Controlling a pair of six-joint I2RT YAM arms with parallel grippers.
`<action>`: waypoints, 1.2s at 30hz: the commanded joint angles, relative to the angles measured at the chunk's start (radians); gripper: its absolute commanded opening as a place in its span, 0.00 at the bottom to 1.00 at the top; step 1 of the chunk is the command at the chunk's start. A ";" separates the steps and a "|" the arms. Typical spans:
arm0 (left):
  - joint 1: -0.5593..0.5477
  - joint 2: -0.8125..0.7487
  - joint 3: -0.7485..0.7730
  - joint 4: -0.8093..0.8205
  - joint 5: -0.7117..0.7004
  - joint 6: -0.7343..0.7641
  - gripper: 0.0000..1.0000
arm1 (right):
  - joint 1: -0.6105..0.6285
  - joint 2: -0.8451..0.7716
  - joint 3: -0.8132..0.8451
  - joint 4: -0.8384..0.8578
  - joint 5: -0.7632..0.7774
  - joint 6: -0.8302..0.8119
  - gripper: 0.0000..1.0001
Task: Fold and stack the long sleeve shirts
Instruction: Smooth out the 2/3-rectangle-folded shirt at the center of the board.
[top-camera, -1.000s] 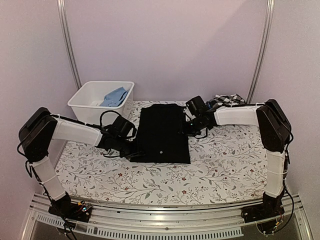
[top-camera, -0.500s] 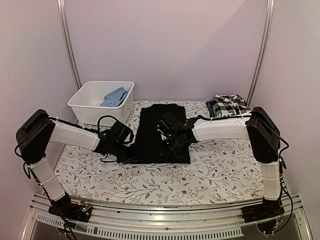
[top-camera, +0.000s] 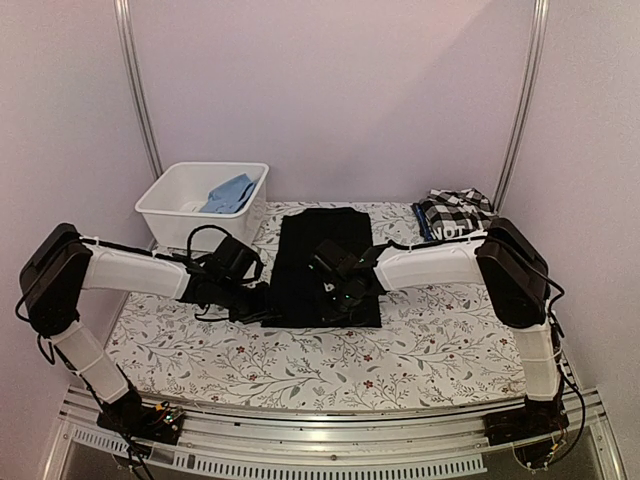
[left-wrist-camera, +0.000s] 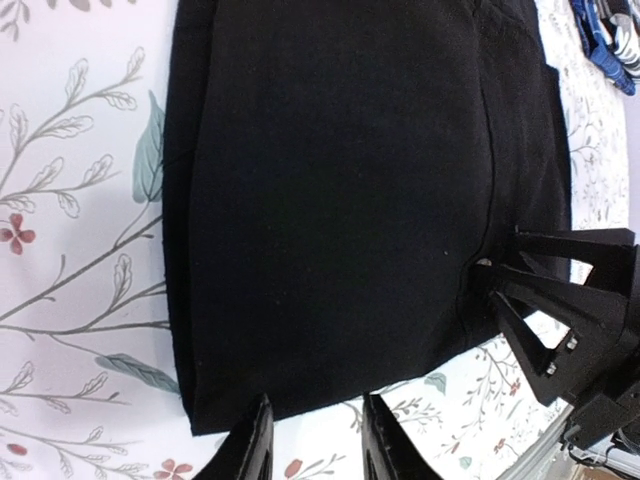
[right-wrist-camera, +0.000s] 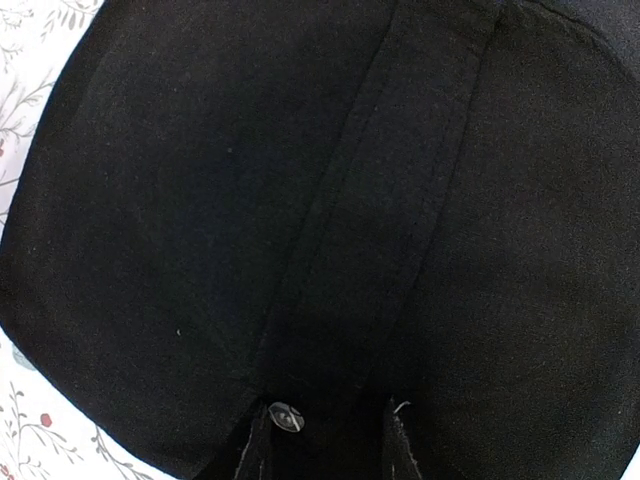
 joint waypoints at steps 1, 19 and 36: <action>0.000 -0.027 0.010 -0.045 -0.030 0.016 0.31 | 0.008 -0.040 -0.029 -0.045 0.012 0.017 0.38; 0.024 -0.040 -0.027 -0.051 -0.016 0.025 0.30 | -0.054 -0.191 -0.320 0.090 -0.097 0.082 0.30; 0.068 -0.074 -0.105 -0.019 0.041 0.036 0.31 | -0.117 -0.454 -0.529 0.154 -0.155 0.112 0.38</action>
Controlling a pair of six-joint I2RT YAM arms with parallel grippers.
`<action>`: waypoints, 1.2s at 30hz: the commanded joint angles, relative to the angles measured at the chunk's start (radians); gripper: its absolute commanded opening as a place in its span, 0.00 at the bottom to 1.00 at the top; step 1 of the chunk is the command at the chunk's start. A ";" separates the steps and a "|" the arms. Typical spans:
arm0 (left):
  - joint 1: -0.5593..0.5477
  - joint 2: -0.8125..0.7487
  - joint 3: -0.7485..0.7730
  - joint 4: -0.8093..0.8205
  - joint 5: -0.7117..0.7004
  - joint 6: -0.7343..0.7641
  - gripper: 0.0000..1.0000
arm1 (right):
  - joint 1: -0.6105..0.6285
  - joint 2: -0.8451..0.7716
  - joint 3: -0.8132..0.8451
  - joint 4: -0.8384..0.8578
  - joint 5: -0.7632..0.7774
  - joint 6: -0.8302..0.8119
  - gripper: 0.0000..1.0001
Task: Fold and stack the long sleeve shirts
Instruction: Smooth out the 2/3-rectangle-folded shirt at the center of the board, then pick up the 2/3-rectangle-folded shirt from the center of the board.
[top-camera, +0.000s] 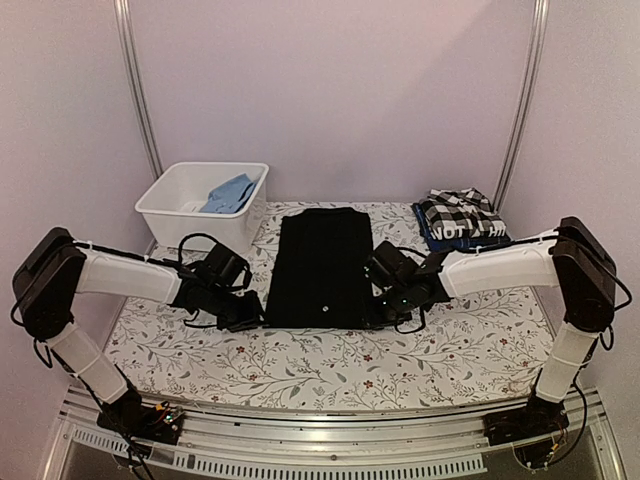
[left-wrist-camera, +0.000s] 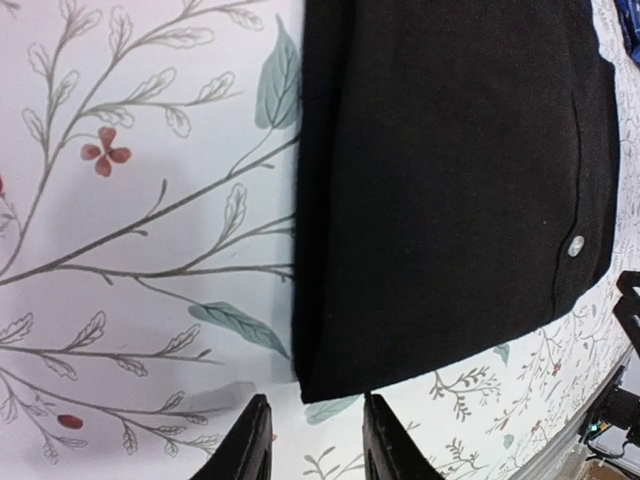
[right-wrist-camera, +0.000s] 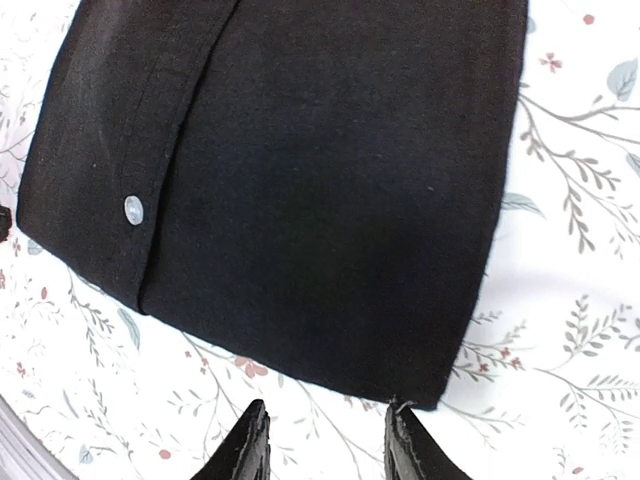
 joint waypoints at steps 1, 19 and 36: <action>0.027 -0.028 -0.041 0.037 0.044 0.018 0.31 | -0.056 -0.109 -0.112 0.070 -0.069 0.023 0.38; 0.049 -0.012 -0.081 0.082 0.095 0.018 0.25 | -0.171 -0.167 -0.391 0.387 -0.301 0.125 0.31; 0.049 -0.002 -0.095 0.092 0.101 0.005 0.24 | -0.173 -0.082 -0.340 0.331 -0.190 0.168 0.31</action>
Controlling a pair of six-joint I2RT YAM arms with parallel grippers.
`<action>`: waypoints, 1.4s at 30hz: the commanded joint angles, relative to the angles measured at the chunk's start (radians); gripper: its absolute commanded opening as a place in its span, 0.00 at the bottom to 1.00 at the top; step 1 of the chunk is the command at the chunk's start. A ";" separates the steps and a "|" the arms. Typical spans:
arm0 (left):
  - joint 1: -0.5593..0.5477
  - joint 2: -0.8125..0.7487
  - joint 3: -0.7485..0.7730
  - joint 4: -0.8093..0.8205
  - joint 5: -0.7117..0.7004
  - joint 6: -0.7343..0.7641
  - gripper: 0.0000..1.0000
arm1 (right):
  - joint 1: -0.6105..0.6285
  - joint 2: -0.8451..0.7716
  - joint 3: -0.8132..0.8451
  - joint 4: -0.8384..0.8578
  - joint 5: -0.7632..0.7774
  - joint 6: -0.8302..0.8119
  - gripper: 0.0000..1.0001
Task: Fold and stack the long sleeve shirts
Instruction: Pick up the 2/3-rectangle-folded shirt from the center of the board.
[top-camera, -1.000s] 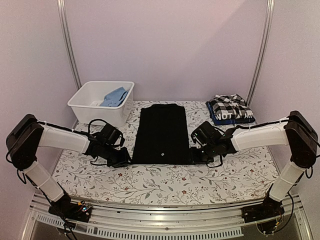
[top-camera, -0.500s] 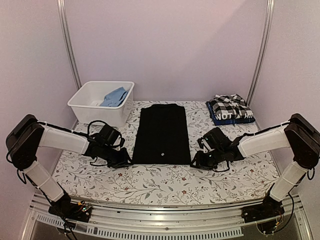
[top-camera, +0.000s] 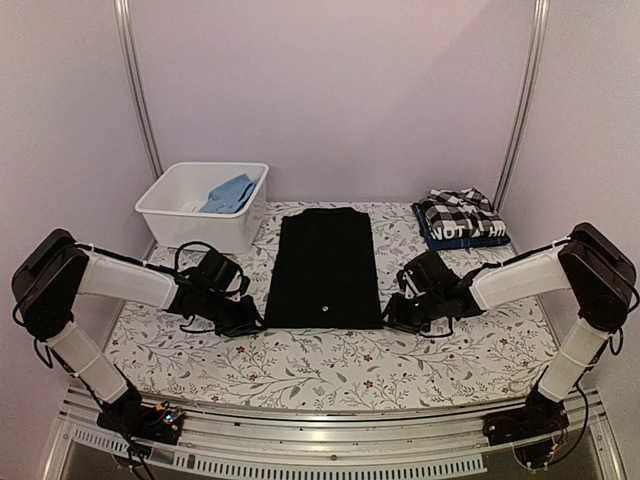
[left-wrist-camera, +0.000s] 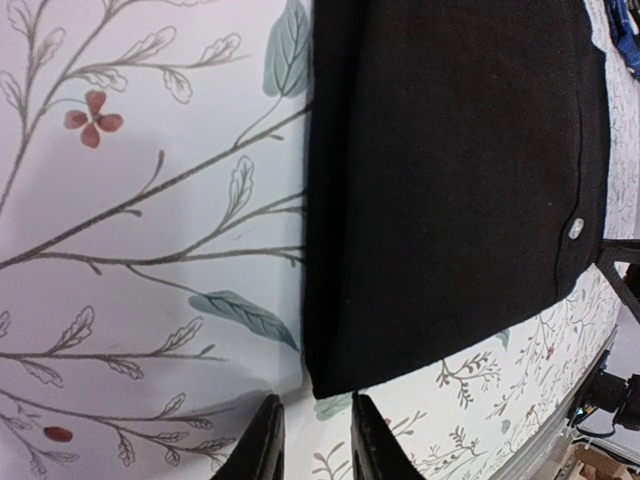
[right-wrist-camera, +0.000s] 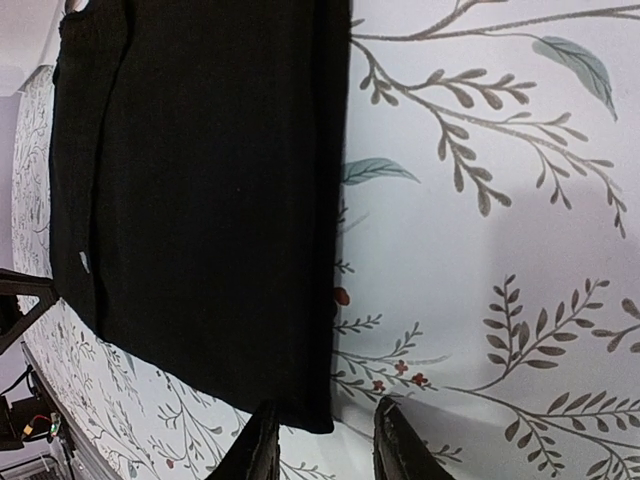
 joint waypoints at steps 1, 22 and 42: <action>0.010 -0.002 -0.018 0.005 0.005 -0.004 0.24 | 0.014 0.041 0.011 -0.051 0.052 0.001 0.31; 0.010 -0.013 -0.026 -0.006 0.002 -0.010 0.21 | 0.114 0.132 0.085 -0.279 0.254 0.000 0.26; 0.010 -0.005 -0.024 0.000 0.003 -0.010 0.19 | 0.155 0.141 0.134 -0.377 0.300 -0.004 0.27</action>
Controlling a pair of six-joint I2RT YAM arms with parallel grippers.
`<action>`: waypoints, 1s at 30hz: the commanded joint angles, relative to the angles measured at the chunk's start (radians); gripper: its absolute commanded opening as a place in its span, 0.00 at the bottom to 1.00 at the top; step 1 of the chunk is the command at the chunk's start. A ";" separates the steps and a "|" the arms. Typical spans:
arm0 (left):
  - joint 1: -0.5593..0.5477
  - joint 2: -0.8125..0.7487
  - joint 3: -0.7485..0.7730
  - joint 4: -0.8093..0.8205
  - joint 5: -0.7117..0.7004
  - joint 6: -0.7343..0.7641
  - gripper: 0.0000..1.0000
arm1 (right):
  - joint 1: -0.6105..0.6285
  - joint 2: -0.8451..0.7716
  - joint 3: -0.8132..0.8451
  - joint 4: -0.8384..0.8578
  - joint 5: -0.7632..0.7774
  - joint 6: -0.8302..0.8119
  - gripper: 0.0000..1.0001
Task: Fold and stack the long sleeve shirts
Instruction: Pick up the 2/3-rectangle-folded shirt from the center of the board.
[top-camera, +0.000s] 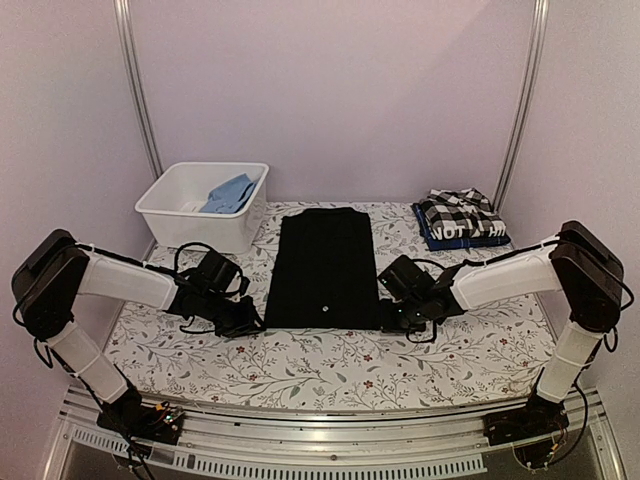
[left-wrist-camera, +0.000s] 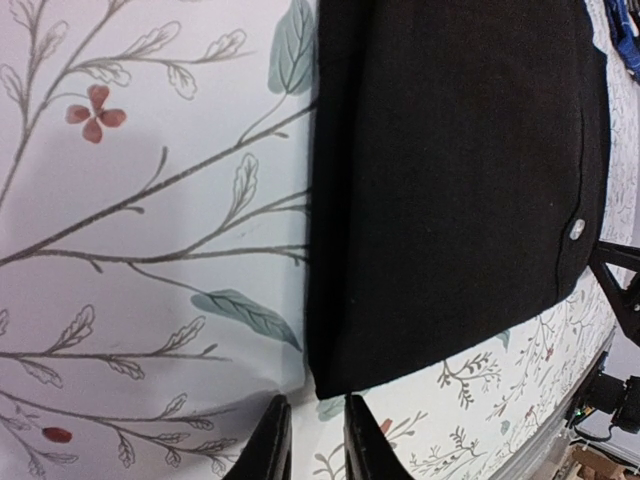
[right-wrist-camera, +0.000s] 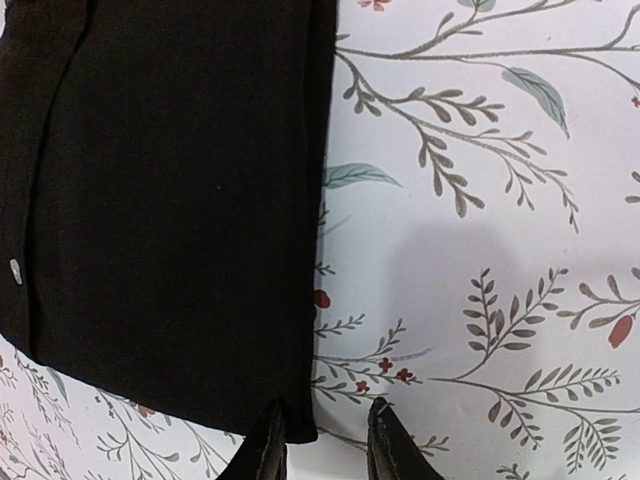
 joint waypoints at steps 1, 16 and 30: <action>0.009 -0.009 -0.016 -0.014 -0.003 -0.002 0.19 | 0.021 0.087 0.002 -0.157 0.007 0.001 0.27; 0.004 -0.035 -0.013 -0.033 -0.035 0.007 0.29 | 0.060 0.153 0.023 -0.184 -0.007 0.009 0.21; -0.012 0.051 0.026 0.014 -0.045 0.004 0.25 | 0.062 0.134 -0.012 -0.124 -0.069 0.019 0.18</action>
